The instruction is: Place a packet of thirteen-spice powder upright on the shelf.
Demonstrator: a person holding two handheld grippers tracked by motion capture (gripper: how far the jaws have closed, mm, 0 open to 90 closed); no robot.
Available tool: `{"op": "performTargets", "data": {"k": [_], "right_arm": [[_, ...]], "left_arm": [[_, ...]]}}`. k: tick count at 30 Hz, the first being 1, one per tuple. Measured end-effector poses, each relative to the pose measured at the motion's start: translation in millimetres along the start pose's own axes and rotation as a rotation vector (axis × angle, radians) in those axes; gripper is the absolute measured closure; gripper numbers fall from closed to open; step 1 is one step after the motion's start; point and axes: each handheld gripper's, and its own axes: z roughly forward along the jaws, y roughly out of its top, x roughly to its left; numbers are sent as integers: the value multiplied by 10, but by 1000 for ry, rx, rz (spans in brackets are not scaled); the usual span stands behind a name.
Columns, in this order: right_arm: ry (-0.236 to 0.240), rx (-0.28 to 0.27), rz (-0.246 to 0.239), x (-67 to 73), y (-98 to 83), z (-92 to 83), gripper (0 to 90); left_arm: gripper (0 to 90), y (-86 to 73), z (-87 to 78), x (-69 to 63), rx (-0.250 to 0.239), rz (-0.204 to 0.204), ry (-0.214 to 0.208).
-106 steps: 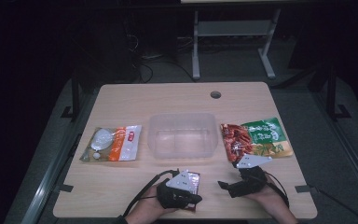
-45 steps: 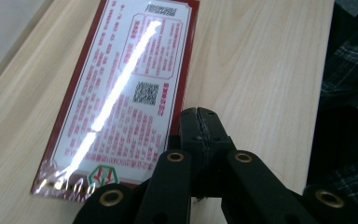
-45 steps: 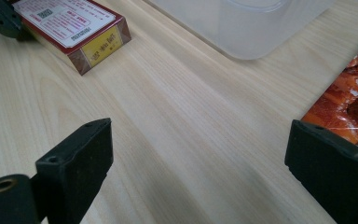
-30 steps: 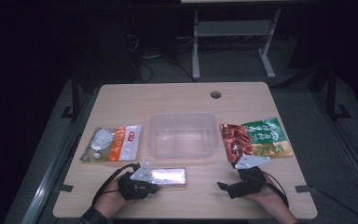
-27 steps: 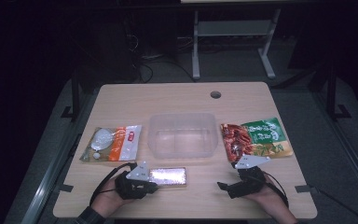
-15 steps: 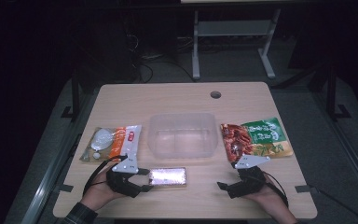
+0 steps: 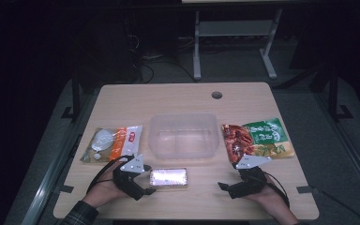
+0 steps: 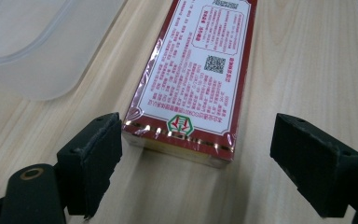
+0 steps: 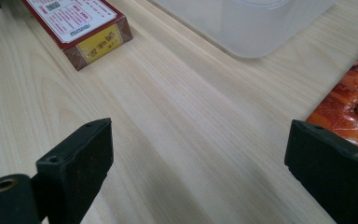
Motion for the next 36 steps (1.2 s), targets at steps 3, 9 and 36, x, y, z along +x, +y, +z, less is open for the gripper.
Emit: {"op": "performTargets", "data": {"k": [3,9,36], "right_arm": [[1,3,-2,7,2,2,74],[-1,2,0,6,2,-1,74],[-5,5,-3,0,0,-8,76]], "left_arm": [[164,18,30,19,-7,12,3],[180,28,58,73,-34,13,-4],[308,47,228,95,7,56,-54]]}}
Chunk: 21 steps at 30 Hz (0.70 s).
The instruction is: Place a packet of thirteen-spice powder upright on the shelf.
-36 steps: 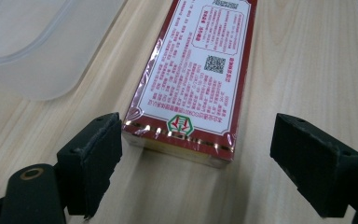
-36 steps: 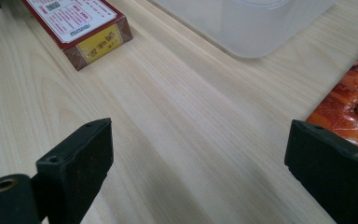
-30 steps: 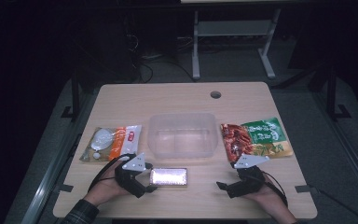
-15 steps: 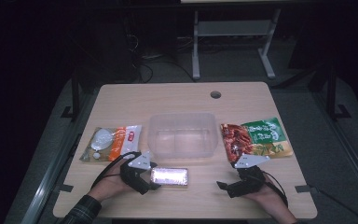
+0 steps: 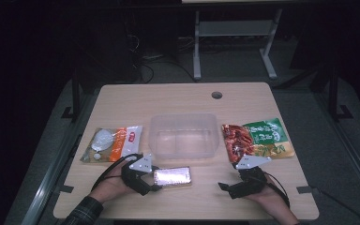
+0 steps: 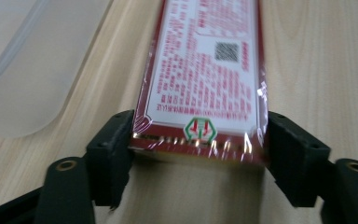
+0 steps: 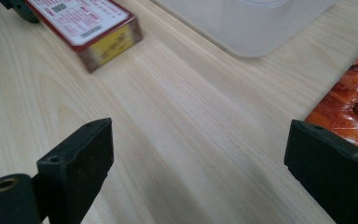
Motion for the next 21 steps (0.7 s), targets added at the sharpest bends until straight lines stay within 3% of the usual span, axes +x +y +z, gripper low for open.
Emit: {"op": "performTargets", "data": {"k": [11,16,21], "right_arm": [[-2,2,-1,3,0,1,78],[1,-3,-1,3,1,0,78],[2,-2,0,5,4,0,78]], "left_arm": [[318,27,7,-25,9,-23,14],[321,38,10,-25,2,-47,-16],[322,62,-8,-42,2,-39,-20]]}}
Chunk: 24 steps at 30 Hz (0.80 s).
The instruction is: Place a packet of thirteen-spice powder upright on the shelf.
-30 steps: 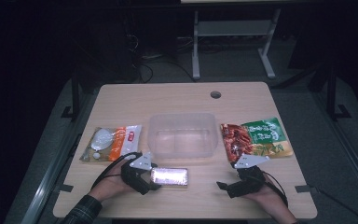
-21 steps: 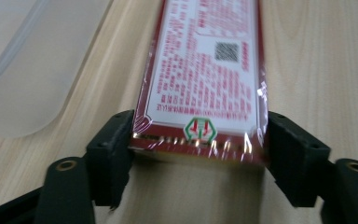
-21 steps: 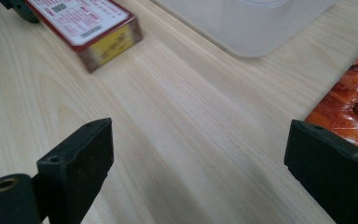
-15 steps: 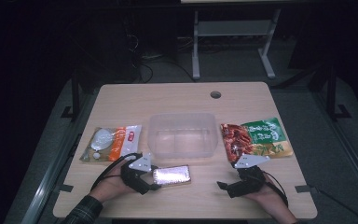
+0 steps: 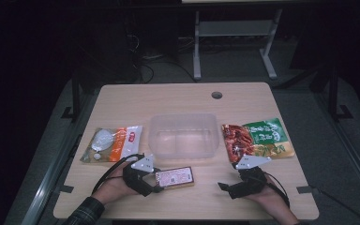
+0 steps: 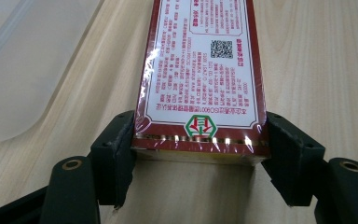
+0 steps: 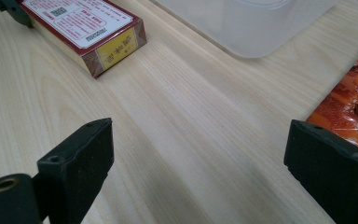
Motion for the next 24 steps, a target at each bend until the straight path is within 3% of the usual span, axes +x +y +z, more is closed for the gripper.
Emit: {"op": "performTargets", "data": {"k": [12,14,24], "right_arm": [[-1,4,-3,4,-1,0,77],[1,4,0,12,-1,1,77],[6,8,-16,31,5,5,77]], "left_arm": [[323,54,-197,22,-52,-36,3],[323,77,-241,17,-55,-39,-13],[322,268,-454,118,-67,-9,14]]}}
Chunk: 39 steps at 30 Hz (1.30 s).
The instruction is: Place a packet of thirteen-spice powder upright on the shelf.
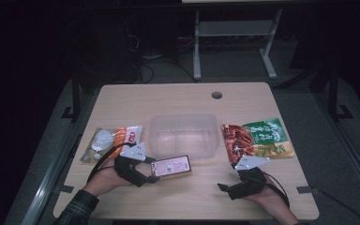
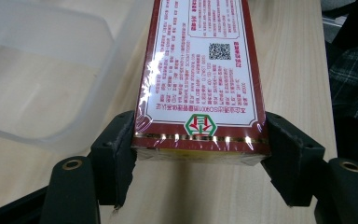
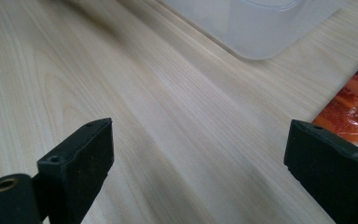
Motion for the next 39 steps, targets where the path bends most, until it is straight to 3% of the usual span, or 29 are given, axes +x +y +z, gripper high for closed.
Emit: {"op": "performTargets", "data": {"k": [12,39], "right_arm": [[6,-2,-9,16,3,3,77],[8,-10,-6,18,3,-8,77]], "left_arm": [[322,315,-120,240,15,35,18],[322,998,143,763,49,106,-1]]}}
